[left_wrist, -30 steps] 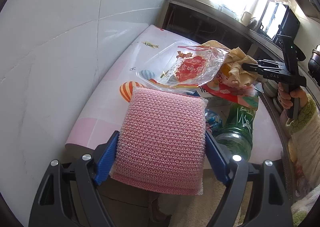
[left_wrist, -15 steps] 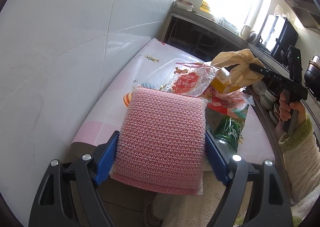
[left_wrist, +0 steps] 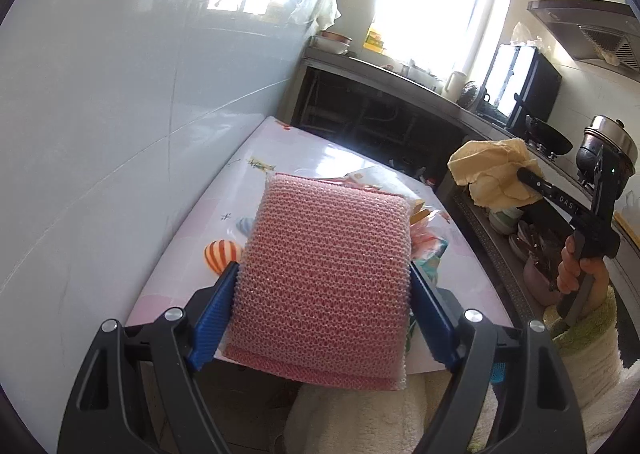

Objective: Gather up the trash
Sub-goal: 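Lift and carry the sponge and tan paper in both tools toward the blue wastebasket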

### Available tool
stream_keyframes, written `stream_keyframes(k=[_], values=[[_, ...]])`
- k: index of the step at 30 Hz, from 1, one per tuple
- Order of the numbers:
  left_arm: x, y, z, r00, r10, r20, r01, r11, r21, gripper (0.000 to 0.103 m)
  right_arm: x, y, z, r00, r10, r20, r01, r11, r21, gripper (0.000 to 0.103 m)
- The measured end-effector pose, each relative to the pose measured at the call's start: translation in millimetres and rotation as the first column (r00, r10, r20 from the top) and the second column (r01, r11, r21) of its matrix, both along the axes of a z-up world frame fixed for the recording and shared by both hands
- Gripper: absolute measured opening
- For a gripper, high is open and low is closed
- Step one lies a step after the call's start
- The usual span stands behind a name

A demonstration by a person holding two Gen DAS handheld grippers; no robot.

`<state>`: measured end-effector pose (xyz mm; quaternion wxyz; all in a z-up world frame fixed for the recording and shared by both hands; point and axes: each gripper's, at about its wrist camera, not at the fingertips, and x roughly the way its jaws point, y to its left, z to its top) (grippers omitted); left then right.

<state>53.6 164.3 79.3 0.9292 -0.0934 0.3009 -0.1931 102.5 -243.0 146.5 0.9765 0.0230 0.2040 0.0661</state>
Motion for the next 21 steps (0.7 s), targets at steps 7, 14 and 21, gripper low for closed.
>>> stream_keyframes(k=[7,14,21], values=[[12,-59,18,0.989,-0.141,0.036,0.142,0.990,-0.004,0.079,-45,-43,-6,0.989,-0.151,-0.003,0.151,0.986,0.069,0.009],[24,-137,20,0.957,-0.288,0.011,0.288,0.957,-0.034,0.079,-82,-86,-31,0.953,-0.297,-0.056,0.302,0.946,0.115,0.009],[27,-227,13,0.894,-0.447,-0.044,0.445,0.895,-0.034,0.079,-122,-127,-60,0.907,-0.399,-0.136,0.418,0.892,0.174,0.009]])
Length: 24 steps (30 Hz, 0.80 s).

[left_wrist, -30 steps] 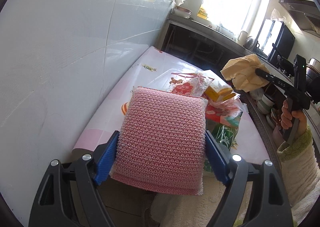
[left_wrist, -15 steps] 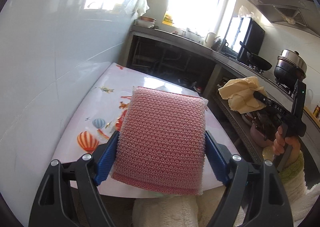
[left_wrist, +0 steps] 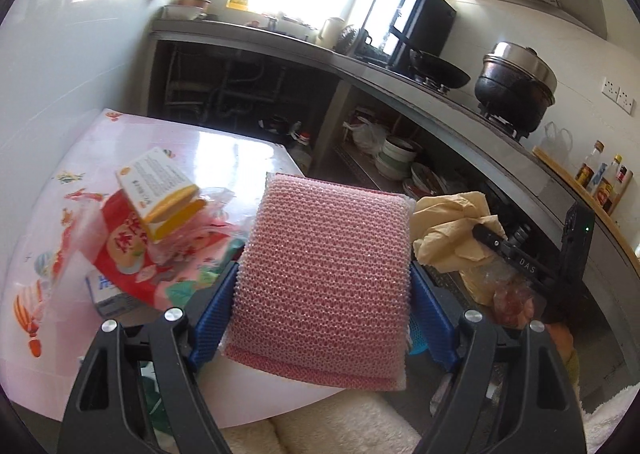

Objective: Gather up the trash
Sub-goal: 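Lift and carry the sponge and tan paper in both tools toward the blue wastebasket, then open the right tool to drop the tan paper while the left tool drops the sponge into the basket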

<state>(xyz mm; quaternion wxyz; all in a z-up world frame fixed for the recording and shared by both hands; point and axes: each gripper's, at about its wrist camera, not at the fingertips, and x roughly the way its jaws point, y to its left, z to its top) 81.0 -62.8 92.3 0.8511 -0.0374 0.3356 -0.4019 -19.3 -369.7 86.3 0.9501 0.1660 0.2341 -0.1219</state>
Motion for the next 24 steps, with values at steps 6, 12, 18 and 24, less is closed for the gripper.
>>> stream_keyframes(k=[6,12,18,24], values=[[3,-80,-4,0.992,-0.118,-0.043,0.120,0.991,0.056,0.079,-32,-29,-26,0.996,-0.084,-0.037,0.086,0.995,0.055,0.009],[9,-166,-13,0.969,-0.226,-0.101,0.236,0.967,0.101,0.079,-49,-63,-54,0.984,-0.156,-0.086,0.165,0.980,0.110,0.009],[13,-262,-43,0.923,-0.321,-0.212,0.357,0.920,0.163,0.079,-56,-95,-90,0.965,-0.221,-0.143,0.243,0.957,0.160,0.009],[21,-357,-100,0.853,-0.337,-0.398,0.448,0.864,0.229,0.080,-53,-133,-146,0.922,-0.282,-0.265,0.344,0.911,0.229,0.009]])
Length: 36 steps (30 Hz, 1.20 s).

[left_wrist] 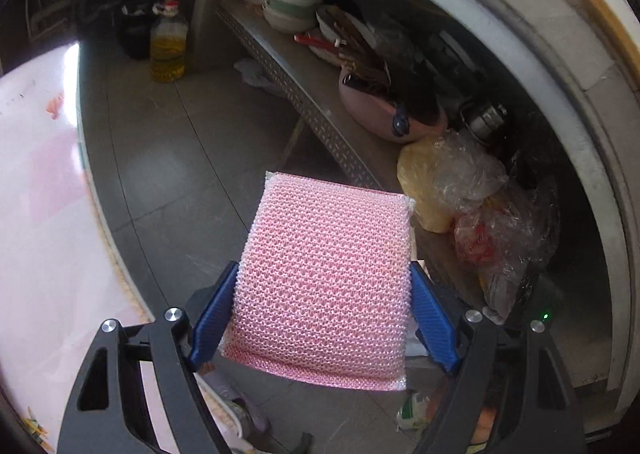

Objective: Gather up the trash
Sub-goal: 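Open the right tool to drop the tan paper while the left tool drops the sponge into the basket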

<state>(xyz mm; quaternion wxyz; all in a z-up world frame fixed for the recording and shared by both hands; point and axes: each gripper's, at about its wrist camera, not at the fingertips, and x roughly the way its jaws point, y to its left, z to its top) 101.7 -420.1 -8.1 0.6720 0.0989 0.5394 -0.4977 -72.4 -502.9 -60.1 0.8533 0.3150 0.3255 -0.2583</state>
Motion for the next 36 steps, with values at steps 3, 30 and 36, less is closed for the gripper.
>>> stream_keyframes(k=[3,30,36], values=[[8,-41,-36,0.999,0.010,-0.043,-0.006,0.995,0.103,0.079,8,-18,-32,0.997,-0.036,-0.065,0.039,0.998,0.046,0.009],[9,-140,-141,0.978,0.014,-0.210,0.043,0.964,0.264,0.084,-3,-72,-126,0.957,-0.227,-0.183,0.245,0.965,0.088,0.055],[1,-125,-110,0.980,-0.018,-0.198,0.059,0.977,0.204,0.084,-12,-61,-110,0.958,-0.225,-0.175,0.240,0.969,0.065,0.056]])
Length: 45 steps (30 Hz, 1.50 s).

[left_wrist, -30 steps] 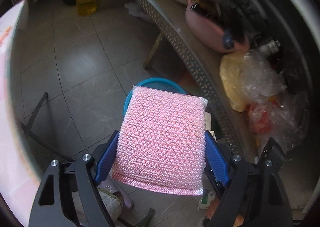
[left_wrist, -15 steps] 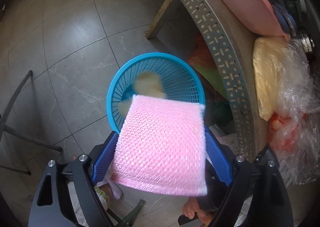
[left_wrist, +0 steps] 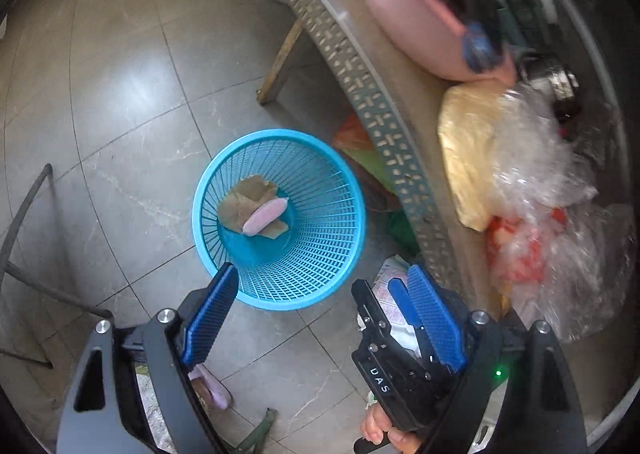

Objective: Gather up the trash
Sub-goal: 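Open the right tool to drop the tan paper while the left tool drops the sponge into the basket, then swing both open tools back from the basket to the table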

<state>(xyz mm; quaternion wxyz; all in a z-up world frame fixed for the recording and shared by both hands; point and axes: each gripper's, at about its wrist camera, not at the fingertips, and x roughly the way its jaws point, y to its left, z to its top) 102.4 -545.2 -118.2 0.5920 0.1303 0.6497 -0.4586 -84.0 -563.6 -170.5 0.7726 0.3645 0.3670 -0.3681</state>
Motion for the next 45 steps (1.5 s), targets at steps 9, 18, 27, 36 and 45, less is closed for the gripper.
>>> stream_keyframes(k=[9,18,27,36,45], values=[[-10,69,72,0.996,0.026,0.090,-0.009,0.984,-0.179,0.084,-9,31,41,0.999,0.050,0.014,-0.048,0.996,-0.075,0.068],[-5,190,127,0.973,0.205,0.102,-0.159,0.924,-0.348,0.084,-7,70,106,0.989,0.145,0.024,-0.136,0.968,-0.210,0.088],[-17,317,162,0.929,0.308,0.205,-0.213,0.898,-0.384,0.085,14,136,166,0.944,0.330,0.021,-0.303,0.889,-0.343,0.095],[-29,449,170,0.794,0.512,0.327,-0.375,0.837,-0.399,0.095,49,216,200,0.886,0.451,-0.107,-0.439,0.745,-0.502,0.095],[-26,566,164,0.610,0.700,0.371,-0.563,0.713,-0.418,0.097,94,261,216,0.730,0.683,-0.033,-0.602,0.619,-0.504,0.095]])
